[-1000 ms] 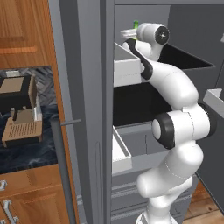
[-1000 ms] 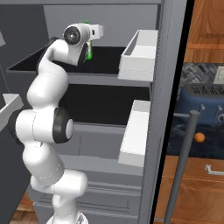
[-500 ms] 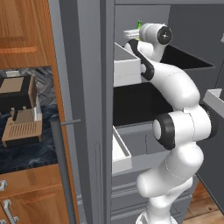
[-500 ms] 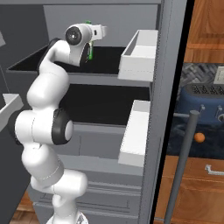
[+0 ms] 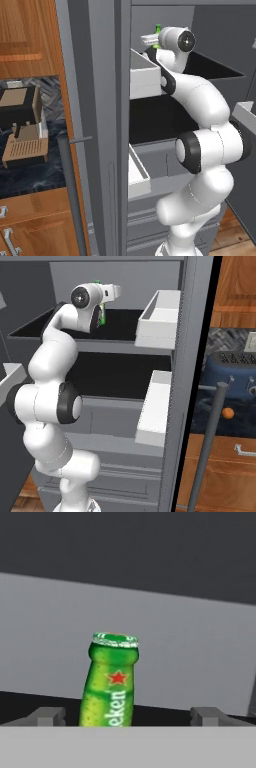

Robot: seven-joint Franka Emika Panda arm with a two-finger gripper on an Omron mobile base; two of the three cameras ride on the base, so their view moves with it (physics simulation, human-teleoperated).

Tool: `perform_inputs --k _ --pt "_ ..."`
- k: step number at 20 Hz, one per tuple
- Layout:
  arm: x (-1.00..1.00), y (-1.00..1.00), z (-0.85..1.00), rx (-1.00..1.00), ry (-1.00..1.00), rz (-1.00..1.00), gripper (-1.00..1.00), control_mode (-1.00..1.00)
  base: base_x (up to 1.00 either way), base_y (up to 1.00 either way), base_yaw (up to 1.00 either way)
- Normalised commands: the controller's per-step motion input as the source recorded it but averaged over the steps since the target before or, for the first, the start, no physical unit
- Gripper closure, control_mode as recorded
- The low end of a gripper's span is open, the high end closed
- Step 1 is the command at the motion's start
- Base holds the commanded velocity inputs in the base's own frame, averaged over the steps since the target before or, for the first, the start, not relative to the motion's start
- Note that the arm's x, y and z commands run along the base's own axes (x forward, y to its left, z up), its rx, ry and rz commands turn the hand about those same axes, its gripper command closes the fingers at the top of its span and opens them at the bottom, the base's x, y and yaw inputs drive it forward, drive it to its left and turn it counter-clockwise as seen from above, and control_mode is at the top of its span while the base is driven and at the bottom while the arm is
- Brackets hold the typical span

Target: Place the beers on the top shelf of the fridge to keep them out of children's reach, and place the tangerine on lower shelves for easy access.

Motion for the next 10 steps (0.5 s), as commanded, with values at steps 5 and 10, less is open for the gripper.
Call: perform_inputs --k 5,10 --pt "-0.01 0.00 0.00 -0.01 0.00 -0.02 -1.00 -1.00 0.00 0.00 0.00" --pt "-0.05 0.00 0.00 -0.01 -0.02 -0.04 -1.00 -1.00 0.00 0.00 0.00"
